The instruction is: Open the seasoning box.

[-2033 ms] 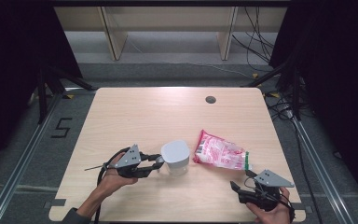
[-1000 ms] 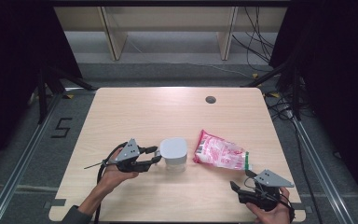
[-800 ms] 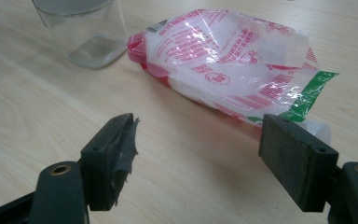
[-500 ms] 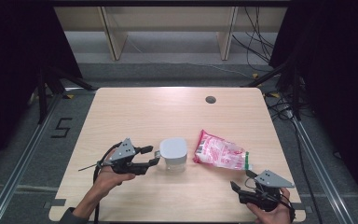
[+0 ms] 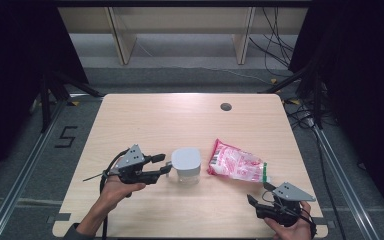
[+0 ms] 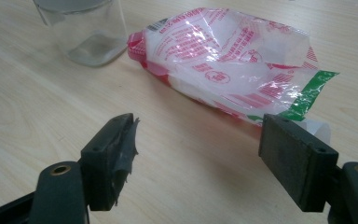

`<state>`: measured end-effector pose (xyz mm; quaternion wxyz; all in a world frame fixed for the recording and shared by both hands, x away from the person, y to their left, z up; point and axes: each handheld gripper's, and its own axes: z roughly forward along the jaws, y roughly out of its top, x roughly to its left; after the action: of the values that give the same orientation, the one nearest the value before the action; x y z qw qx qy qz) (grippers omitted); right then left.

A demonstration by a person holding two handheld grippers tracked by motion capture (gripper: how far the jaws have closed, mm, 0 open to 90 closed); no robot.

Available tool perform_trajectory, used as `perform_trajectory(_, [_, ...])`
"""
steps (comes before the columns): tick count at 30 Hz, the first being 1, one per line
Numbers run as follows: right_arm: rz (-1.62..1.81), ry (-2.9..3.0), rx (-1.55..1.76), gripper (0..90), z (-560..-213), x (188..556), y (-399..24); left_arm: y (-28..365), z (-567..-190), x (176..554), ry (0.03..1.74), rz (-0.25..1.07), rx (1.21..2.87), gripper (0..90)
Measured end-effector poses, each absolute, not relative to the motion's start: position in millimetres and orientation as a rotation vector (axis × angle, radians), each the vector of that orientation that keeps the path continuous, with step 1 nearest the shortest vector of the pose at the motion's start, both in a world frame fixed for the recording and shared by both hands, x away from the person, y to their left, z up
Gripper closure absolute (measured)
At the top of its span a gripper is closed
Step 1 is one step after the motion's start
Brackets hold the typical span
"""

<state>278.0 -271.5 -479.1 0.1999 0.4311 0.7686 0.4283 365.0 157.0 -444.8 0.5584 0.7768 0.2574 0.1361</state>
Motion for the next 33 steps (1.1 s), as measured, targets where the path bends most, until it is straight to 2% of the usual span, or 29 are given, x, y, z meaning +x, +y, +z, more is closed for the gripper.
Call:
perform_trajectory(5, [1.190, 2.162, 1.184, 28.1, -479, 279, -271, 152, -438, 368, 0.550, 0.342, 1.831, 67.1])
perform_trajectory(8, [1.170, 2.173, 1.204, 28.0, -479, 278, -271, 148, -434, 369, 0.558, 0.365, 1.810, 79.4])
perform_trajectory(12, [1.177, 2.173, 1.163, 28.0, -479, 280, -273, 142, -427, 368, 0.556, 0.438, 1.811, 88.2])
perform_trajectory(24, [1.185, 2.176, 1.160, 28.4, -477, 280, -262, 138, -437, 378, 0.580, 0.403, 1.859, 89.1])
perform_trajectory(27, [1.189, 2.175, 1.133, 29.0, -476, 281, -262, 138, -441, 379, 0.615, 0.360, 1.848, 89.1])
perform_trajectory(29, [1.197, 2.174, 1.145, 29.1, -476, 281, -260, 139, -443, 381, 0.593, 0.385, 1.862, 89.1])
perform_trajectory(33, [1.184, 2.178, 1.087, 33.4, -475, 282, -254, 138, -445, 379, 0.629, 0.357, 1.835, 88.9])
